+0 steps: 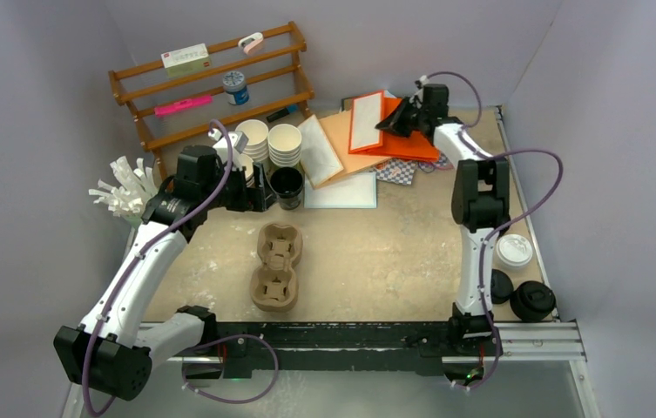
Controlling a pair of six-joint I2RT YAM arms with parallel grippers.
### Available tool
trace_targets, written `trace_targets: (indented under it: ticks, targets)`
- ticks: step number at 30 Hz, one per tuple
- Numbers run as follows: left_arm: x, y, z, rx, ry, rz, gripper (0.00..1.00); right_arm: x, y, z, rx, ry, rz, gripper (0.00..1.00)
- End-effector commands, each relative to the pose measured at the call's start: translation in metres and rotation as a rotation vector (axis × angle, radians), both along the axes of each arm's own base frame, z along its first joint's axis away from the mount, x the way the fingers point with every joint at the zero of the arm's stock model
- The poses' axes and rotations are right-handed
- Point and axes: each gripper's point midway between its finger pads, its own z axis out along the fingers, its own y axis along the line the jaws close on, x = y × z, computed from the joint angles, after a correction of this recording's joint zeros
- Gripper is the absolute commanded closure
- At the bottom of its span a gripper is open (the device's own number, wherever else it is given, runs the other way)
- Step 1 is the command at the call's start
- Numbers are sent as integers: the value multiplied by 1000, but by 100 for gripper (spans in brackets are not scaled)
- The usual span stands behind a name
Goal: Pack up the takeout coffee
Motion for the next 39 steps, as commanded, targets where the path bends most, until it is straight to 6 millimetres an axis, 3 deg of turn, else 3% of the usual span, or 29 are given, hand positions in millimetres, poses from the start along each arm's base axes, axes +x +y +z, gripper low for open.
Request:
trace_targets:
  ticks: [1, 5, 6, 9, 10, 11, 14, 15, 17, 28, 31, 39]
  targets:
    - [5, -1, 6, 0, -29, 1, 17, 23, -88, 82, -35, -168, -148, 100]
    - [8, -2, 6, 1, -31, 1, 18, 31, -134, 84, -108, -151, -224, 100]
    - [8, -2, 6, 1, -32, 1, 17, 33, -140, 84, -124, -141, -237, 89]
    - [11, -1, 6, 4, -32, 6, 18, 35, -153, 89, -202, -138, -284, 34]
    - [11, -1, 6, 6, -32, 8, 18, 31, -148, 100, -219, -157, -286, 24]
    - [12, -1, 5, 8, -31, 10, 18, 26, -141, 102, -233, -165, -282, 20]
    - [13, -1, 5, 8, -29, 13, 18, 9, -106, 113, -250, -205, -221, 21]
    - [14, -1, 4, 8, -28, 14, 18, 1, -81, 115, -250, -218, -173, 22]
    - [14, -1, 4, 6, -27, 15, 18, -11, -52, 111, -249, -224, -109, 25]
    - [14, -3, 2, -5, -20, 14, 18, -57, 67, 56, -185, -186, 213, 34]
    - [13, -2, 5, -3, -27, 19, 18, -64, 89, 41, -196, -175, 274, 36]
    - [12, 0, 11, -5, -38, 29, 19, -71, 111, 10, -219, -148, 338, 46]
